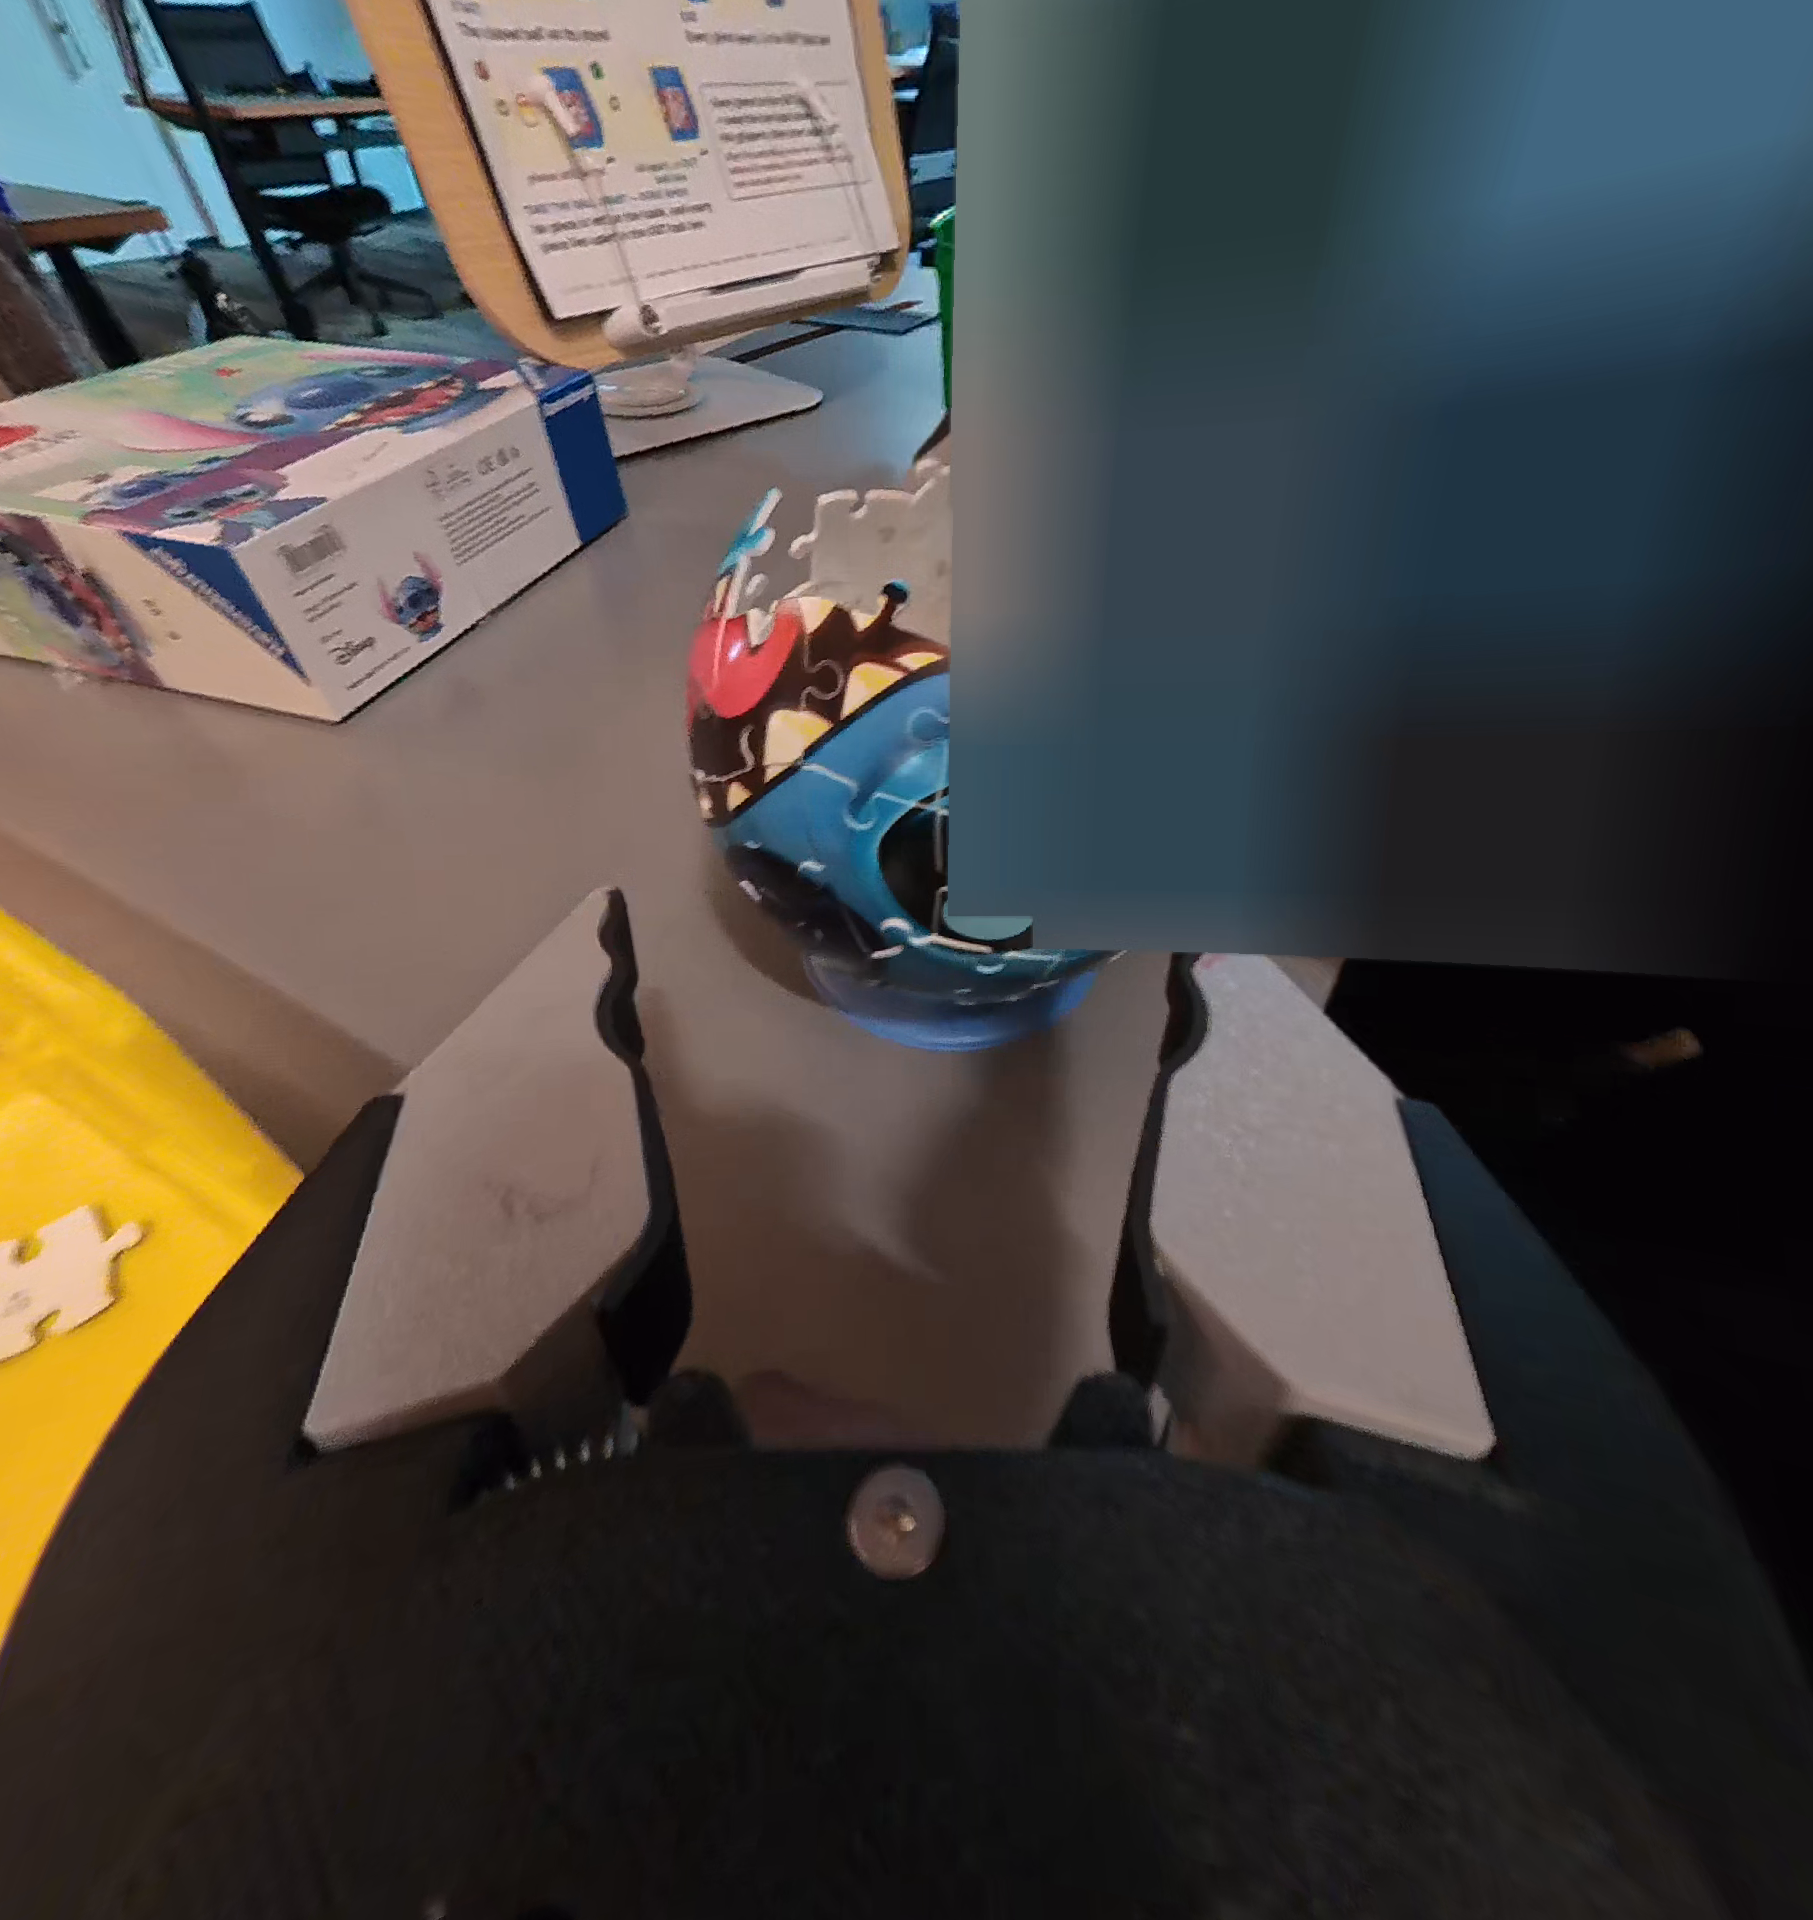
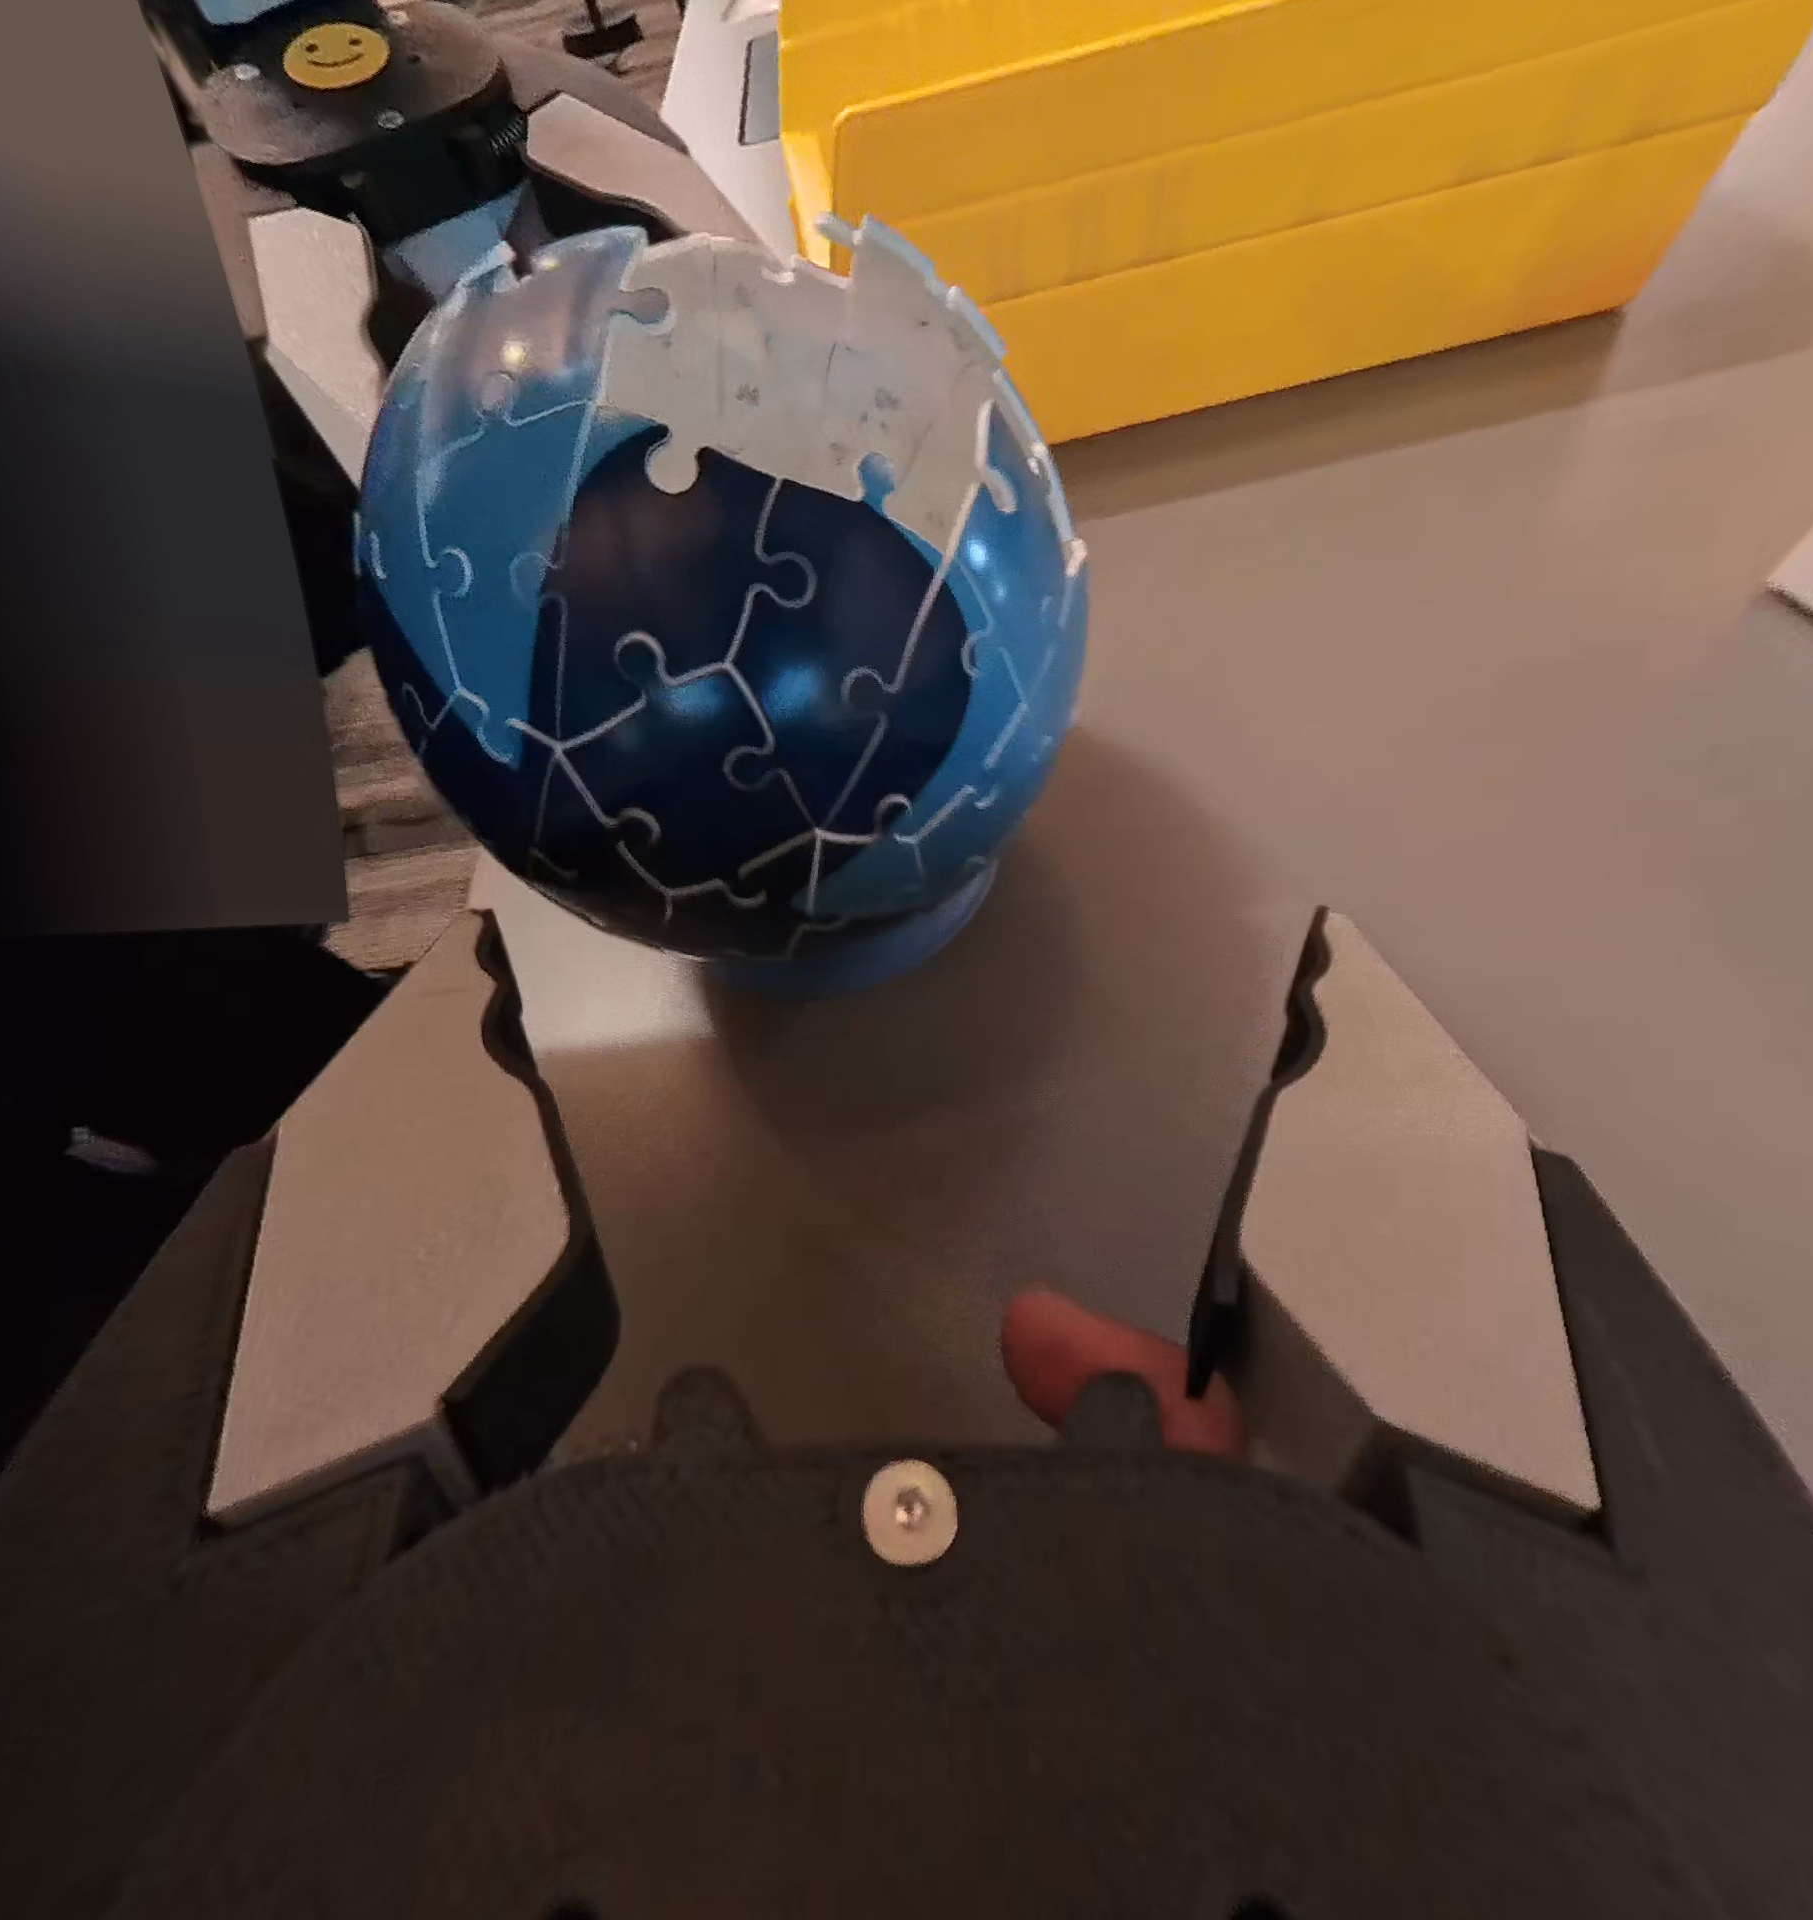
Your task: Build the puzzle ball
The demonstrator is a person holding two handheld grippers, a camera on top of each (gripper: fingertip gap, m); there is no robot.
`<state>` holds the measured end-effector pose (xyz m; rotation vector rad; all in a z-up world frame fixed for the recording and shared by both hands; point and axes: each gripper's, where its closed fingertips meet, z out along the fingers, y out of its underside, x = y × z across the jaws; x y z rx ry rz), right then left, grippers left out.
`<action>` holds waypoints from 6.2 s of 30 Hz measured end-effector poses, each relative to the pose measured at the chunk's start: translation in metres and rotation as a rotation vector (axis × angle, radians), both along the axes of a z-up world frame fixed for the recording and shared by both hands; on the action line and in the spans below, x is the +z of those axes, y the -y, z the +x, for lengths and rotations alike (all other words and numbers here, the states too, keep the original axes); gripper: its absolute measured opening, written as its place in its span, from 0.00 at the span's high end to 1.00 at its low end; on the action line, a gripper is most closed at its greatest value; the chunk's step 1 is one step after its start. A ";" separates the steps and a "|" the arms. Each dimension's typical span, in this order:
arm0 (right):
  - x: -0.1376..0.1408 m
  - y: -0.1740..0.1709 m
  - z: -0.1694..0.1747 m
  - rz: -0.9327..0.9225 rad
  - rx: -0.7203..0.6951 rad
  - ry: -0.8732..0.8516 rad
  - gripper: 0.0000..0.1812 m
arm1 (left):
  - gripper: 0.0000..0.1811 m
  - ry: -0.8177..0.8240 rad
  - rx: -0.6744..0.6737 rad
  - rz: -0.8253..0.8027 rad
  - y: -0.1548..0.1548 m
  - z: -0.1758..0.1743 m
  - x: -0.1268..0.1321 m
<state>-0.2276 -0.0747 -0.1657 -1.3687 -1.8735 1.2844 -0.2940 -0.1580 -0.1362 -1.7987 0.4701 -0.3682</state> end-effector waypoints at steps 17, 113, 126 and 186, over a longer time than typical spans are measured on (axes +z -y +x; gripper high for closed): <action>0.024 -0.056 0.001 0.090 -0.269 -0.199 0.27 | 0.45 -0.127 -0.130 -0.094 0.019 0.007 -0.025; -0.001 -0.094 0.003 0.260 -0.371 -0.063 0.42 | 0.97 -0.804 0.534 -1.280 0.071 -0.321 -0.073; -0.001 -0.092 0.003 0.233 -0.357 -0.058 0.43 | 0.76 -1.111 0.102 -1.228 0.057 -0.320 -0.066; -0.004 -0.078 0.003 0.216 -0.302 -0.037 0.45 | 0.88 -0.906 -0.038 -1.358 0.050 -0.316 -0.077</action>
